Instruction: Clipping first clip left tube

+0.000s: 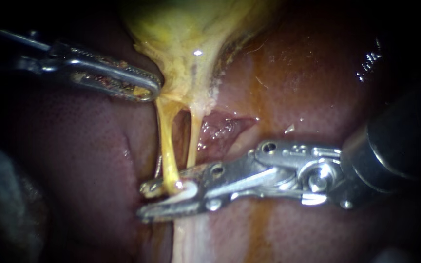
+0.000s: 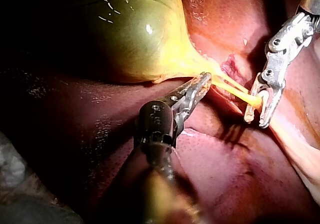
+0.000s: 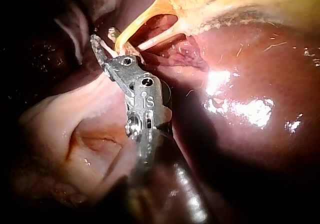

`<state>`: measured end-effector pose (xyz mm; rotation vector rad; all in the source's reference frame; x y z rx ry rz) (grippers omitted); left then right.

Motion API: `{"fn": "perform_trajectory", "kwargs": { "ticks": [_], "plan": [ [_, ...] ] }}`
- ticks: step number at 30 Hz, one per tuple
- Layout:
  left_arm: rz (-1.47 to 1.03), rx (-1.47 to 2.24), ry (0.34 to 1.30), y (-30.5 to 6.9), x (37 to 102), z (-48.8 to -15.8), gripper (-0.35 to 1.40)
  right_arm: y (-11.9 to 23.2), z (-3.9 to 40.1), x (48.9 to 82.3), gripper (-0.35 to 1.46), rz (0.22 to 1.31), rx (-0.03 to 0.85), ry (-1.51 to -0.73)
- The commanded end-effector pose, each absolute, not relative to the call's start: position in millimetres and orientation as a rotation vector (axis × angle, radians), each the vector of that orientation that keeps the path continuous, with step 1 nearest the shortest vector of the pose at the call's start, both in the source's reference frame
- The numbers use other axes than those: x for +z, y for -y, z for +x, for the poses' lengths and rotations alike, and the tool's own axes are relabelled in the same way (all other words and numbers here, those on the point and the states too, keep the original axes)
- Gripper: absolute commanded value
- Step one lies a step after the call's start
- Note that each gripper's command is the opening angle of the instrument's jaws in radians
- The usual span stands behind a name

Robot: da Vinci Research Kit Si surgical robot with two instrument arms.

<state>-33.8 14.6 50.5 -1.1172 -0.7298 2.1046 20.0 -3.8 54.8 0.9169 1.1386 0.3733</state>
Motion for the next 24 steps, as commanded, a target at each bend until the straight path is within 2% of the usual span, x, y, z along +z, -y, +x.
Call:
{"fn": "perform_trajectory", "kwargs": {
  "ticks": [1,7,24],
  "plan": [
    [-1.117,2.105,0.730,-14.6,50.5,-33.8,-0.35,3.8,20.0,54.7,-0.07,0.923,0.385,-1.130],
    [-1.117,2.105,0.730,-14.6,50.5,-33.8,-0.35,3.5,19.8,54.4,-0.35,0.961,0.434,-1.104],
    [-1.117,2.105,0.730,-14.7,50.7,-33.8,-0.35,3.3,19.4,54.8,-0.35,0.953,0.433,-1.091]
  ]
}}
